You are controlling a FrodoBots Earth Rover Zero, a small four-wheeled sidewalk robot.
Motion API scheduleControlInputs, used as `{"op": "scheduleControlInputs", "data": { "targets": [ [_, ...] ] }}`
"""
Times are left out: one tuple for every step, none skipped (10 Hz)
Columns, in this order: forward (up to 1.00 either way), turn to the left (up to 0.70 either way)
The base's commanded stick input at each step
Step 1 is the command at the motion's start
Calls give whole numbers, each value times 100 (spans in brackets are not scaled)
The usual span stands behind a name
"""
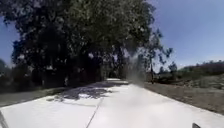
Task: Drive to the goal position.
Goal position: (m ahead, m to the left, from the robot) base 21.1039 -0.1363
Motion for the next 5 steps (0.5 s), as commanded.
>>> {"op": "scheduleControlInputs", "data": {
  "targets": [
    [70, 0],
    [70, 0],
    [70, 0],
    [70, 0],
    [70, 0]
  ]
}}
